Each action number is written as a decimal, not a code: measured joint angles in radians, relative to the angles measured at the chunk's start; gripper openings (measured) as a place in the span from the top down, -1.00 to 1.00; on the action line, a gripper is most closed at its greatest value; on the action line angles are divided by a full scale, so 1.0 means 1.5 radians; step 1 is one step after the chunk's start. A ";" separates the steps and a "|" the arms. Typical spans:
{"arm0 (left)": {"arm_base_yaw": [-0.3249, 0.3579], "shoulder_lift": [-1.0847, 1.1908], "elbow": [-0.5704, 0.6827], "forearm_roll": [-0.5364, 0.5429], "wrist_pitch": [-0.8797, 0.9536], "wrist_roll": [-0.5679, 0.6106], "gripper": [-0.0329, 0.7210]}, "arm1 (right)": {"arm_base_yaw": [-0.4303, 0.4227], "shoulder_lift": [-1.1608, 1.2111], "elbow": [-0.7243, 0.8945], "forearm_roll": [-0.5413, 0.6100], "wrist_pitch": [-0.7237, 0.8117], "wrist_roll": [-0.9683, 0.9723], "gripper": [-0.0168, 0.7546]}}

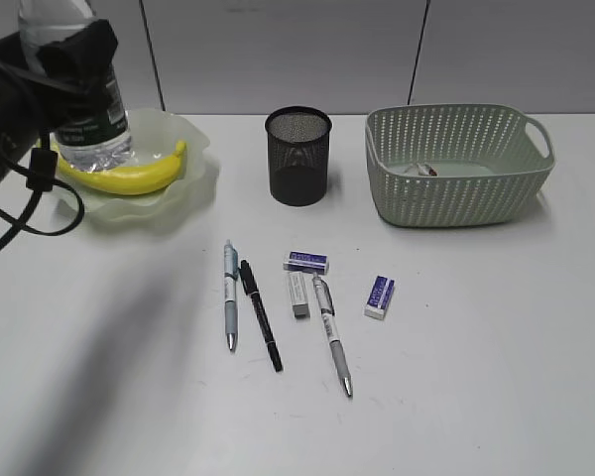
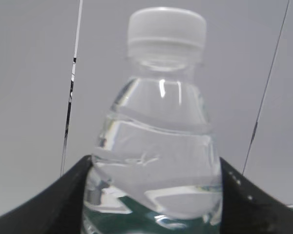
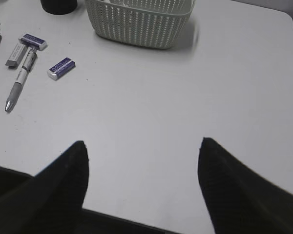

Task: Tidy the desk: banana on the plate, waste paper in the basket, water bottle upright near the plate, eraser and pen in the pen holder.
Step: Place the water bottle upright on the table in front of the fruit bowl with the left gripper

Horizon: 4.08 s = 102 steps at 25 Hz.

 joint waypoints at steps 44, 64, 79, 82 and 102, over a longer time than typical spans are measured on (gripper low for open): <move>0.060 0.283 -0.007 0.133 -0.012 -0.026 -0.42 | 0.000 0.000 0.000 0.000 0.000 0.000 -0.47; 0.060 0.283 -0.001 0.142 -0.017 -0.026 -0.42 | 0.000 0.000 0.000 0.000 0.000 0.000 -0.47; 0.060 0.283 -0.001 0.153 -0.018 -0.026 -0.42 | 0.000 0.000 0.000 0.000 0.000 0.000 -0.47; 0.060 0.283 -0.001 0.154 -0.018 -0.026 -0.42 | 0.000 0.000 0.000 0.000 0.000 0.000 -0.47; 0.060 0.283 -0.001 0.155 -0.018 -0.026 -0.47 | 0.000 0.000 0.000 0.000 0.000 0.000 -0.47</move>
